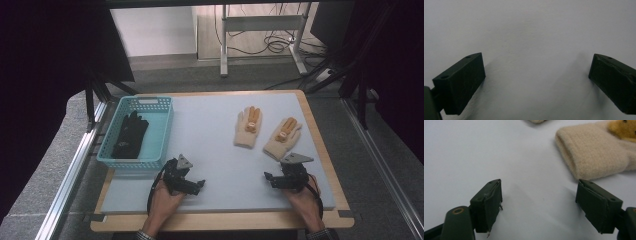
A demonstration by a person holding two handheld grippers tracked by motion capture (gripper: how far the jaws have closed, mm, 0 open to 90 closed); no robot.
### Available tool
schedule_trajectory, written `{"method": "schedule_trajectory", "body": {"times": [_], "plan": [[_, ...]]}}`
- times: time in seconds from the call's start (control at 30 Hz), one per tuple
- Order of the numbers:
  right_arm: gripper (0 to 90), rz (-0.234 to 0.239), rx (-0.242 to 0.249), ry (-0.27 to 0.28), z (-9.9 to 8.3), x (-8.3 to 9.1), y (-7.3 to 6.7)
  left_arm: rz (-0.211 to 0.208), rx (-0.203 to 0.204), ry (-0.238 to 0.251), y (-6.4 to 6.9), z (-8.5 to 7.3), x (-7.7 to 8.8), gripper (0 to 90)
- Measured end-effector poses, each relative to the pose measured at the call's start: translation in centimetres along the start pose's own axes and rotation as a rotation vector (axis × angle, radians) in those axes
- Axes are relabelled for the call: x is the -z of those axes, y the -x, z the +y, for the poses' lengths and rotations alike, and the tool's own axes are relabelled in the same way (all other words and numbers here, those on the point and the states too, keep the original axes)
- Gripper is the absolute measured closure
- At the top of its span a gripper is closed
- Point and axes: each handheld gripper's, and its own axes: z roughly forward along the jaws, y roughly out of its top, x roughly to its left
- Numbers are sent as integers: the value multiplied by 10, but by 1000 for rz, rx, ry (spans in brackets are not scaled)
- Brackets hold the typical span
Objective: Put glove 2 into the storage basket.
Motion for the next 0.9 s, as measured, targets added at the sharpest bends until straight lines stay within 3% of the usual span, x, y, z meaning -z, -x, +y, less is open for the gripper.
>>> {"method": "schedule_trajectory", "body": {"times": [0.17,0.37,0.5,0.53,0.63,0.67,0.9], "plan": [[329,-3,-16,11,0,2,0,0,0,0,0,0,0,8],[425,25,-39,30,6,7,2,0,0,0,0,0,0,8],[507,25,-34,39,19,9,4,0,0,1,0,0,0,8],[571,18,-30,41,29,7,6,0,0,1,0,0,0,8],[623,17,-25,41,37,4,8,0,0,0,0,0,0,8],[683,12,-27,44,48,-1,13,0,0,1,0,0,0,8],[762,16,-40,59,80,-14,22,0,1,1,0,0,0,8]]}}
